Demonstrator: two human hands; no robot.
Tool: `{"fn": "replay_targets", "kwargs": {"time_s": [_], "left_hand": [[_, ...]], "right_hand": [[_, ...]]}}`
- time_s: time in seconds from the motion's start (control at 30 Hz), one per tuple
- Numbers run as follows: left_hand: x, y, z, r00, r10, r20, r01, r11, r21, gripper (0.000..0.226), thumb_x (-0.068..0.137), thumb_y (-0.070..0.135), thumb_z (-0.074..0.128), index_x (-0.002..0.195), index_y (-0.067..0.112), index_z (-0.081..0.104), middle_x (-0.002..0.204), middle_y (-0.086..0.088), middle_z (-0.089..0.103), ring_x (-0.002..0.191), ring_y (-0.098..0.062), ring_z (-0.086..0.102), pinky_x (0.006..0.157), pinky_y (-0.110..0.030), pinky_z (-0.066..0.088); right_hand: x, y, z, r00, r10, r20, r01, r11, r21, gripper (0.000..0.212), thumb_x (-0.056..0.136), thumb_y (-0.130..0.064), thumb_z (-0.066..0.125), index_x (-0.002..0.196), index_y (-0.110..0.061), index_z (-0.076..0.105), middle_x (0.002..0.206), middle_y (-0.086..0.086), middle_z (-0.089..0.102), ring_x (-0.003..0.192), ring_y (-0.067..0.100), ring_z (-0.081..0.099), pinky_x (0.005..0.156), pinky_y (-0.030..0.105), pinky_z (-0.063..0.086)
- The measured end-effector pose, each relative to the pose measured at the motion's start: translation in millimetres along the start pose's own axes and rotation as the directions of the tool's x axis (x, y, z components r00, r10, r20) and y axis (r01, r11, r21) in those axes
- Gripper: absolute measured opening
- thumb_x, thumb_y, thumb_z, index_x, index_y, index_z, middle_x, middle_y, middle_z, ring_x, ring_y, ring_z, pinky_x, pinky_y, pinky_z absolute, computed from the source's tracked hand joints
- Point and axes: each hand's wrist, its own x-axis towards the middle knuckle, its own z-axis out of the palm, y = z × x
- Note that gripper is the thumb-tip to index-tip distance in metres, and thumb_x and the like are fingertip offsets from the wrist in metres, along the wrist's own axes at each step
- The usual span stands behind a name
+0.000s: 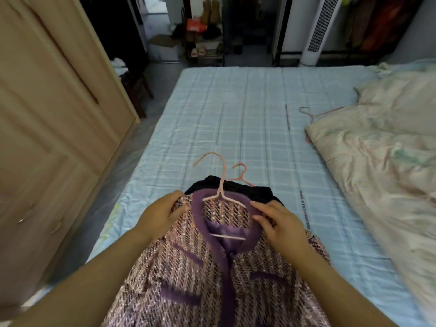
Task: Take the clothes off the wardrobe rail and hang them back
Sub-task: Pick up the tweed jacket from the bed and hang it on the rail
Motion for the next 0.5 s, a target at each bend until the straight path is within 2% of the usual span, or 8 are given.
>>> {"fn": "replay_targets", "kwargs": {"time_s": [0.07,0.13,0.23,0.4,0.5], "left_hand": [[-29.9,9.3,-12.7,0.997,-0.009,-0.074,0.011,1.000,0.023,0.024,0.089,0.053,0.049,0.098,0.031,0.048,0.076,0.005,0.056,0.071,-0.012,0.055,0.062,-0.032,0.042],[-59.8,14.9,-24.3,0.991,-0.022,-0.132,0.029,0.998,0.055,0.019,0.091,0.046,0.051,0.095,0.028,0.047,0.071,0.004,0.053,0.066,-0.010,0.052,0.056,-0.028,0.036],[-108.1,14.4,-42.7,0.981,-0.041,-0.192,0.060,0.994,0.095,0.018,0.091,0.046,0.050,0.092,0.029,0.045,0.068,0.007,0.047,0.063,-0.005,0.046,0.054,-0.028,0.030],[-190.3,-4.6,-86.6,0.949,-0.097,-0.300,0.119,0.991,0.057,0.042,0.083,0.069,0.032,0.100,0.034,0.047,0.083,0.010,0.053,0.074,-0.011,0.051,0.064,-0.036,0.041],[-242.5,-10.7,-122.1,0.903,-0.064,-0.425,0.107,0.991,0.077,0.041,0.083,0.068,0.033,0.098,0.033,0.048,0.086,0.011,0.055,0.078,-0.011,0.051,0.064,-0.031,0.040]], "right_hand": [[-8.3,-16.2,-9.6,0.999,-0.039,0.012,0.039,0.999,-0.036,0.041,0.088,-0.046,0.042,0.122,-0.030,0.059,0.093,-0.012,0.060,0.080,0.006,0.054,0.062,0.011,0.037],[-16.9,-35.2,-13.9,0.994,-0.102,0.028,0.103,0.993,-0.062,0.042,0.090,-0.046,0.040,0.124,-0.029,0.058,0.089,-0.012,0.060,0.078,0.007,0.053,0.059,0.012,0.035],[-30.6,-72.7,-14.9,0.982,-0.185,0.051,0.185,0.983,0.000,0.040,0.091,-0.045,0.040,0.124,-0.029,0.058,0.086,-0.015,0.060,0.075,0.004,0.053,0.060,0.011,0.037],[-42.3,-156.1,-17.8,0.952,-0.300,-0.064,0.306,0.946,0.107,0.033,0.088,-0.043,0.049,0.113,-0.030,0.065,0.077,-0.020,0.057,0.068,-0.001,0.053,0.059,0.008,0.038],[-43.7,-212.6,-19.5,0.917,-0.386,-0.099,0.397,0.906,0.146,0.032,0.087,-0.043,0.050,0.111,-0.029,0.067,0.080,-0.017,0.062,0.071,0.000,0.056,0.061,0.009,0.039]]}}
